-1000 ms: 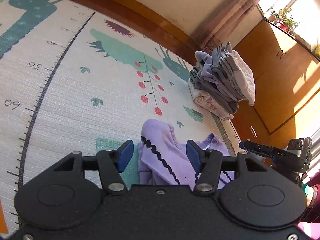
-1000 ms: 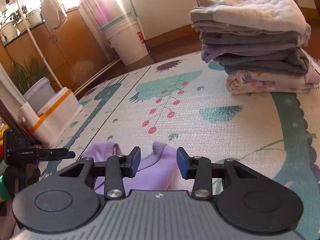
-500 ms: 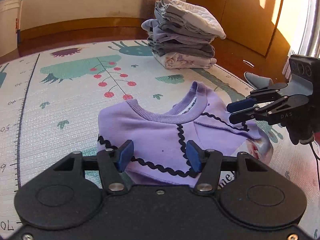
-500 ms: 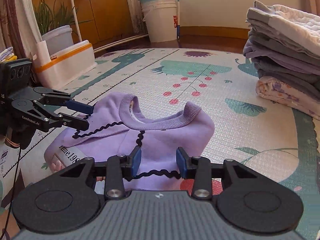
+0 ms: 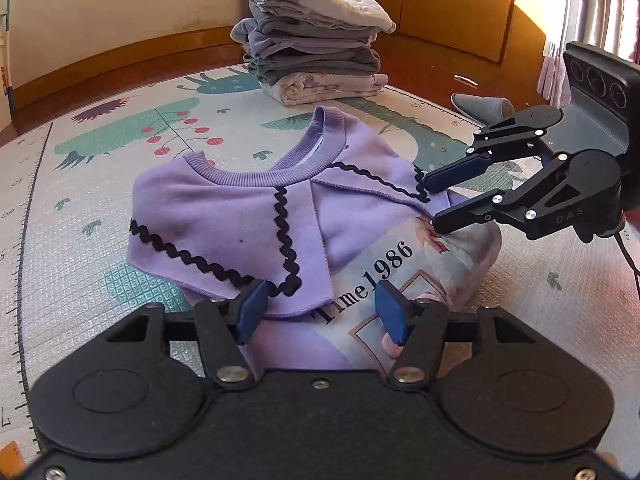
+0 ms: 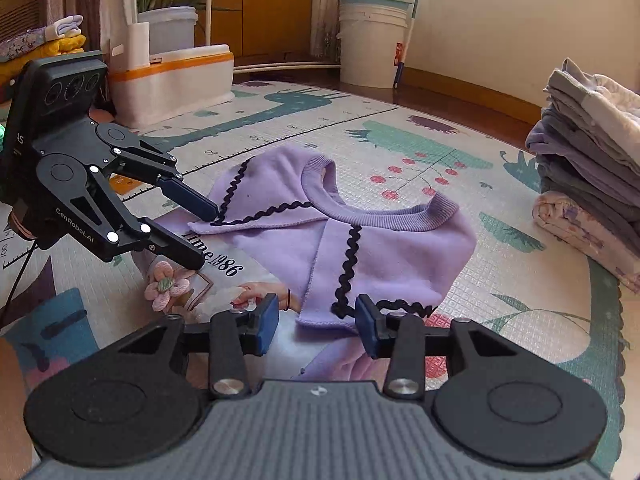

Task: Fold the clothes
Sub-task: 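Lay the folded half down and open both grippers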

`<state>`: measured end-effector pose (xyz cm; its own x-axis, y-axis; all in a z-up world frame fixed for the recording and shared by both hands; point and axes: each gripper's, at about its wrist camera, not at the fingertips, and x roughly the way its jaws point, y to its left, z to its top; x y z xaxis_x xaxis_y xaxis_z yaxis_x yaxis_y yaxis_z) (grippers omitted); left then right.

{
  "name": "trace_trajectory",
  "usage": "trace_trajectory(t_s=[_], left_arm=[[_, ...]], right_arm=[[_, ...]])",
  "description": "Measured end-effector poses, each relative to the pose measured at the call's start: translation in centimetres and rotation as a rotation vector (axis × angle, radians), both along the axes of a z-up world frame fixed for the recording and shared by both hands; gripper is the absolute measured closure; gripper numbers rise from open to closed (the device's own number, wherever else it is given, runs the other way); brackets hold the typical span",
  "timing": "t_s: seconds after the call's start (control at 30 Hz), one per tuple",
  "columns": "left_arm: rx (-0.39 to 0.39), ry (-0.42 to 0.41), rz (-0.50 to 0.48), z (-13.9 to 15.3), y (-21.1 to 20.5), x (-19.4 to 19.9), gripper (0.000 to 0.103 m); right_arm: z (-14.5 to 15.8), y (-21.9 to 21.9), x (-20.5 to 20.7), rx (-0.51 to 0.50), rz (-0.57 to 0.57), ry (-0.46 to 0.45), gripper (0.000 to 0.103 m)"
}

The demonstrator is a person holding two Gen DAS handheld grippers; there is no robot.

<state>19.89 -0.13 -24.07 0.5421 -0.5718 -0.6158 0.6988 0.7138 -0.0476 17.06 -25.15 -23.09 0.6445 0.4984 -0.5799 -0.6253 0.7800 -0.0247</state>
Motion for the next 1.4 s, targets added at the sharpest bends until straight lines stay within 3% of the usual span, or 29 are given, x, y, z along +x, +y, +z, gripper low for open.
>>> trace_trajectory(t_s=[0.07,0.13,0.2,0.27,0.4,0.57,0.63,0.77,0.9,1.0,1.13,1.23,1.33,1.4], left_arm=[[0.001,-0.013,-0.014,0.3,-0.2,-1.1,0.045],[0.07,0.033,-0.014,-1.5,-1.0,-1.1,0.045],[0.043,0.04,-0.013,-2.3,-0.6,-1.0,0.043],[0.031,0.074,-0.011,-1.0,-0.3,-0.4,0.043],[-0.008,-0.044,-0.012,2.4,0.5,1.7,0.043],[0.018,-0.088,-0.023,2.0,0.1,7.9,0.043],[0.026,-0.058,-0.036,1.1,-0.1,10.0,0.044],[0.086,-0.012,-0.063,-1.5,-0.8,11.3,0.044],[0.041,0.02,-0.023,-2.8,-0.3,11.4,0.044],[0.048,-0.004,-0.022,-1.4,-0.3,10.8,0.044],[-0.008,-0.038,-0.03,0.6,0.2,8.4,0.044],[0.03,0.017,-0.02,-1.1,-0.2,8.0,0.044],[0.043,-0.013,-0.012,-2.2,-0.5,7.5,0.044],[0.042,0.001,0.002,-1.4,-0.6,7.5,0.044]], right_arm=[[-0.4,0.3,-1.0,-0.015,0.009,0.003,0.058],[-1.8,0.3,-0.8,0.0,0.013,0.064,0.056],[-2.6,0.4,-0.6,-0.007,0.029,0.107,0.054],[-1.3,0.3,-0.4,-0.016,0.056,0.11,0.056],[1.0,-0.1,2.5,-0.019,0.016,-0.004,0.056],[1.2,0.4,9.8,-0.05,-0.038,-0.094,0.055],[0.4,0.8,11.9,-0.061,-0.036,-0.06,0.054],[-2.6,0.5,15.0,-0.003,-0.033,0.137,0.054],[-3.6,-0.2,15.7,0.067,-0.064,0.202,0.053],[-1.1,0.0,14.4,0.096,-0.06,0.125,0.055],[0.9,-0.6,11.0,0.115,-0.064,0.043,0.05],[-1.1,-1.2,10.9,0.139,-0.115,0.119,0.041],[-3.3,-1.1,12.1,0.144,-0.117,0.157,0.036],[-2.3,-0.8,12.4,0.126,-0.115,0.171,0.037]])
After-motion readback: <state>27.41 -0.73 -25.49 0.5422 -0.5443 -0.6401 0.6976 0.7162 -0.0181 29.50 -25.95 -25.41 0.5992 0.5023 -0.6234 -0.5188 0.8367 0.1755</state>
